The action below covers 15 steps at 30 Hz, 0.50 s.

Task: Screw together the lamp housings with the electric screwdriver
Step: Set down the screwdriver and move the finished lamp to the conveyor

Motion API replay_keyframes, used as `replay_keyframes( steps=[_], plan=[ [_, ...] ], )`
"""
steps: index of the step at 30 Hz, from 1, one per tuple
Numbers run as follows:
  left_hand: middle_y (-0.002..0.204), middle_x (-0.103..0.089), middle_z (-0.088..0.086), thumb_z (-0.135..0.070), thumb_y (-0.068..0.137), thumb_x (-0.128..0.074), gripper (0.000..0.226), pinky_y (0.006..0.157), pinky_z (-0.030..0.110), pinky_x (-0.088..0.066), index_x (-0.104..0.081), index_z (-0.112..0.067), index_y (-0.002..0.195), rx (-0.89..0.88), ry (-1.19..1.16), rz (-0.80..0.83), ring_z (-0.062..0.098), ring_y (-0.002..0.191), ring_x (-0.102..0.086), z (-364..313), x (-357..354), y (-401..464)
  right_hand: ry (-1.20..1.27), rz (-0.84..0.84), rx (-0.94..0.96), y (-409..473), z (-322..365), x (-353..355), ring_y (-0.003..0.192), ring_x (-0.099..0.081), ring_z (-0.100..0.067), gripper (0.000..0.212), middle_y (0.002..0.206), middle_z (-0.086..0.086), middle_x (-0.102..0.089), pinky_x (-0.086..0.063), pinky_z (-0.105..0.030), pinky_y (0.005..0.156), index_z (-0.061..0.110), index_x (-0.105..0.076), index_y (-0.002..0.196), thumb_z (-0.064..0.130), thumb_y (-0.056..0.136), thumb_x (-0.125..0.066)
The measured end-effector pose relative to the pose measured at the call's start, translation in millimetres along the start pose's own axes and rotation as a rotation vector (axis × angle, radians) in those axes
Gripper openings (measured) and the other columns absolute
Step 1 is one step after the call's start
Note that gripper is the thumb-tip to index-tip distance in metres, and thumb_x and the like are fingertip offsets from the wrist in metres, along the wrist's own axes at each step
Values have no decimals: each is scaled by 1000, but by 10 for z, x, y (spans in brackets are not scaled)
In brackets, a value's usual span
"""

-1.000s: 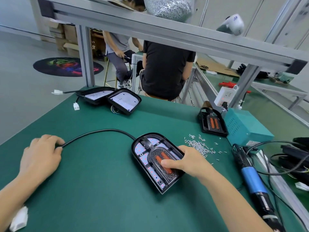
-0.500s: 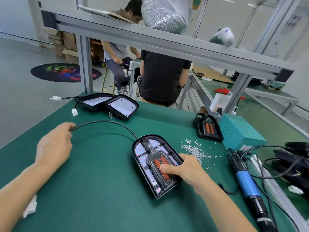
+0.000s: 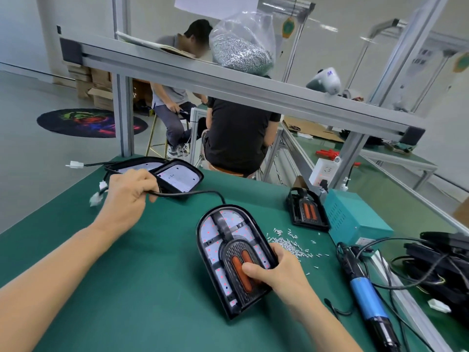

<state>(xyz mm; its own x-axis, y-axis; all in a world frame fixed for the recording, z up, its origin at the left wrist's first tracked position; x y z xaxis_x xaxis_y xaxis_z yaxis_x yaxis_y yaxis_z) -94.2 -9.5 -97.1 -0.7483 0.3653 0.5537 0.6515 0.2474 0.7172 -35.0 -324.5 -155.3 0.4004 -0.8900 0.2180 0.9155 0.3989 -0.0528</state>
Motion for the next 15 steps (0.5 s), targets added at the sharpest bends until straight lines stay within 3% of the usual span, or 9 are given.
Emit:
replay_keyframes(
  steps=[3, 6, 8, 10, 12, 14, 15],
  plan=[
    [65, -55, 9, 24, 61, -35, 37, 74, 31, -35, -51, -8, 50, 45, -183, 104, 19, 72, -47, -56, -80, 38, 3, 15, 21, 68, 49, -56, 79, -68, -6, 39, 93, 1, -74, -48, -15, 68, 11, -65, 104, 9, 71, -86],
    [74, -57, 26, 34, 64, -32, 48, 70, 23, -35, -46, -9, 48, 198, -483, 171, 23, 74, -46, -122, -143, 51, 38, -3, 59, 135, 128, -115, 72, -63, -1, 24, 85, 5, -71, -47, -12, 66, 10, -65, 99, 13, 80, -79],
    [74, -63, 17, 33, 68, -30, 62, 71, 13, -38, -54, -20, 46, 258, -574, 192, 15, 74, -52, -111, -155, 42, 34, -16, 94, 175, 178, -138, 71, -62, -2, 18, 81, 8, -69, -46, -12, 67, 10, -64, 96, 16, 83, -75],
    [67, -65, 0, 30, 74, -31, 58, 73, 4, -38, -63, -13, 53, 309, -601, 222, 2, 73, -58, -50, -145, 36, 58, -37, 126, 202, 226, -145, 70, -59, -7, 12, 76, 8, -66, -46, -14, 66, 9, -63, 90, 15, 86, -72],
    [67, -65, -2, 24, 83, -35, 44, 82, 13, -39, -63, -2, 61, 389, -671, 191, 6, 78, -59, 9, -118, 57, 102, -71, 149, 230, 249, -140, 82, -59, -13, 10, 89, 4, -67, -48, -22, 78, 8, -63, 89, 14, 86, -71],
    [63, -63, 0, 21, 84, -33, 52, 81, 26, -39, -59, -10, 52, 444, -804, 159, 18, 76, -52, 27, -96, 71, 160, -90, 153, 270, 273, -138, 109, -59, -17, 12, 121, 0, -62, -44, -35, 99, 8, -65, 95, 15, 87, -70],
    [61, -62, 0, 23, 80, -30, 59, 79, 28, -40, -55, -18, 45, 474, -872, 147, 21, 74, -49, 10, -83, 78, 212, -73, 135, 283, 289, -153, 115, -58, -18, 17, 129, -2, -59, -44, -38, 101, 8, -67, 99, 19, 86, -69]
  ],
)
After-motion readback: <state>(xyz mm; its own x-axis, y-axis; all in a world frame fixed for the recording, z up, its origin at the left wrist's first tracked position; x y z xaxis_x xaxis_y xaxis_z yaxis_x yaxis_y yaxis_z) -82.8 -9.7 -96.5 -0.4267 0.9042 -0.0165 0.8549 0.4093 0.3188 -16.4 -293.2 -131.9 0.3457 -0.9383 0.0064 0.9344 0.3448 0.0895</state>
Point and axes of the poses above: each hand's wrist, its own y-axis towards the middle knuckle, its own x-axis out of the back of the hand, z = x × y, the point moved 2 cm from there along y, towards the middle knuckle
